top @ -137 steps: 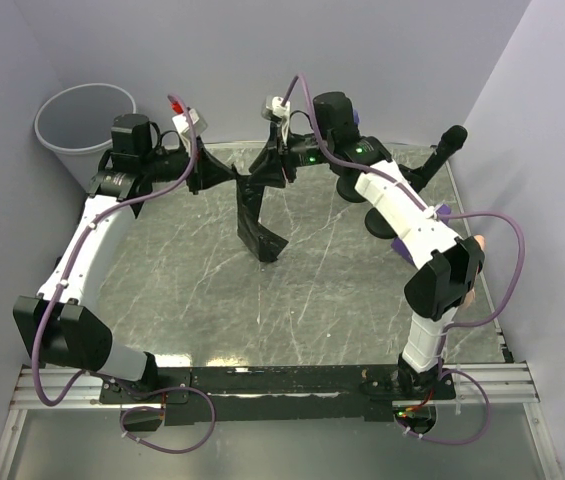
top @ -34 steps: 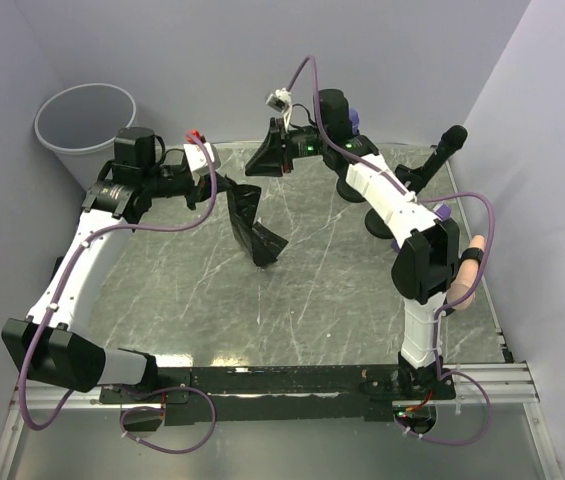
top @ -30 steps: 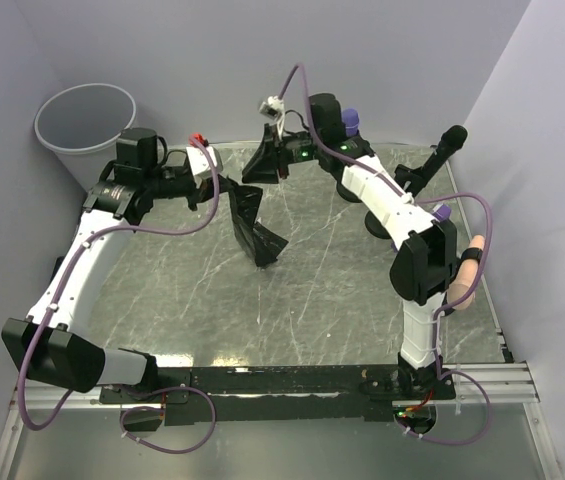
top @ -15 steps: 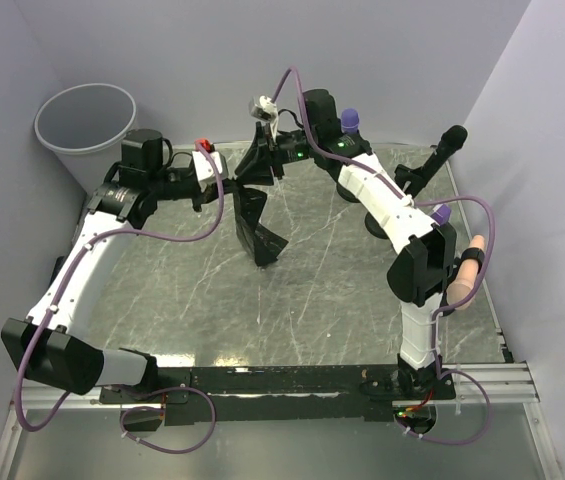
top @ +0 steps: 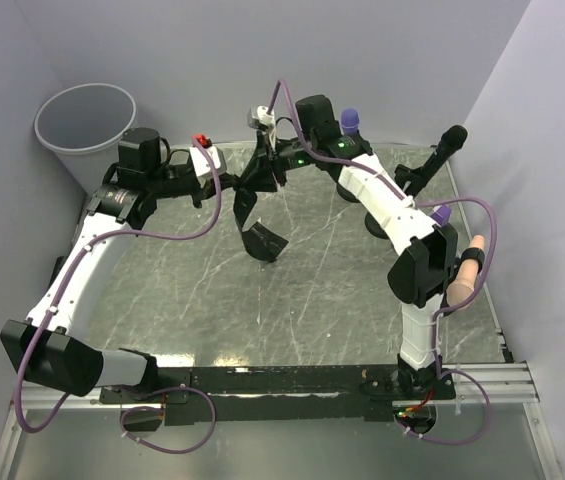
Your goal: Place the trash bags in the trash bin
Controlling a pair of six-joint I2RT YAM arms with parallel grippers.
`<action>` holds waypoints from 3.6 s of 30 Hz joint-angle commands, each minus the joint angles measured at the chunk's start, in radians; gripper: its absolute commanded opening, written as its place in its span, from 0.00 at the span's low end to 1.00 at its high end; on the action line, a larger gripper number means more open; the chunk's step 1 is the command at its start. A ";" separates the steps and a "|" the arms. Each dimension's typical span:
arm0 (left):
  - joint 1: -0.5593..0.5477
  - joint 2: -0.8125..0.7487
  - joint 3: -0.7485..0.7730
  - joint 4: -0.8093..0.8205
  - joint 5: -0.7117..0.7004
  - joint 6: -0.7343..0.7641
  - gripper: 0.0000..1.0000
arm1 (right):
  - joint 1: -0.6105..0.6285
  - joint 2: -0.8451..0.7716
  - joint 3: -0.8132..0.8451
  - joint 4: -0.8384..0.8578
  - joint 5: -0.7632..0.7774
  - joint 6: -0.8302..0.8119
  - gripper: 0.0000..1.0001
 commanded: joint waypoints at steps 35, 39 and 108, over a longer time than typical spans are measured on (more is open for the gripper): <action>-0.055 -0.002 0.095 -0.119 0.038 0.180 0.11 | 0.025 -0.098 0.035 -0.081 0.001 -0.143 0.26; -0.058 0.000 0.093 -0.121 0.031 0.180 0.07 | 0.025 -0.098 0.030 -0.078 -0.006 -0.140 0.08; -0.060 -0.099 -0.070 0.079 -0.074 -0.015 0.01 | 0.005 -0.072 -0.014 0.104 -0.072 0.119 0.00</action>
